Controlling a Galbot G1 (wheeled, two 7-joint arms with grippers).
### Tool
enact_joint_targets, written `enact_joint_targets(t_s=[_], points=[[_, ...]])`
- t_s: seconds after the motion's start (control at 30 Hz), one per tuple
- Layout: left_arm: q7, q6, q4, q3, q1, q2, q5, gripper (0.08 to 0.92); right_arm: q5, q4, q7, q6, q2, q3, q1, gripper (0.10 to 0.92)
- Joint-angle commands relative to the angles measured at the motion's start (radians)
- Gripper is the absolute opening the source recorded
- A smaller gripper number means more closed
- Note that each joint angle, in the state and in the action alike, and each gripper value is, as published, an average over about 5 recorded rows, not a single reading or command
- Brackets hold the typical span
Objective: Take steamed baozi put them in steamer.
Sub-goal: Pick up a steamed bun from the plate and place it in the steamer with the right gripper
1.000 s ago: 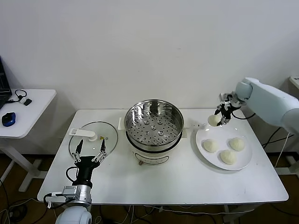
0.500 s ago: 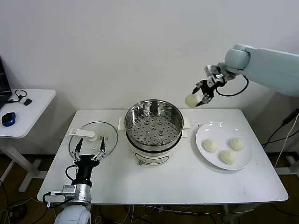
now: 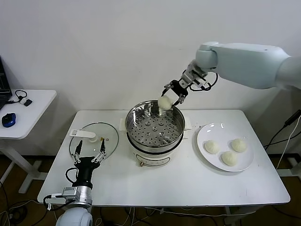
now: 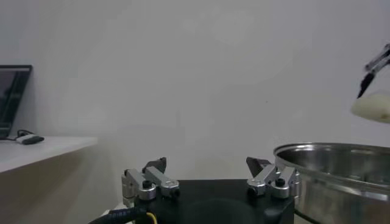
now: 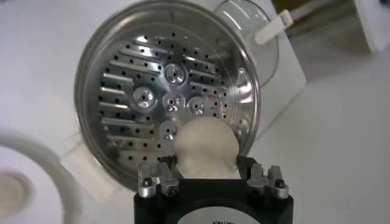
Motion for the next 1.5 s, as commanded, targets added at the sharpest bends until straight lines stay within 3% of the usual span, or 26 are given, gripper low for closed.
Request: enact_joint_targets(t_s=[0.03,0.23,1.17,1.5], points=[[-0.003,-0.002,0.003,-0.001,-0.001,-0.009,0.005,0.823,-0.299,-0.322,0.093,0.263,0.212,0.018,-0.146,0.662],[-0.009,-0.006,0.01,-0.002,-0.005,-0.013,0.008,0.823,-0.373,-0.437,0.104,0.263,0.263,0.084,-0.235,0.665],[-0.011,-0.008,0.038,-0.016,-0.03,0.001,-0.004,0.823,-0.357,-0.486,0.108,0.263,0.305,0.099,-0.328,0.678],[-0.009,-0.005,0.028,-0.012,-0.023,0.0,0.0,0.823,-0.276,-0.413,0.106,0.263,0.276,0.04,-0.273,0.818]])
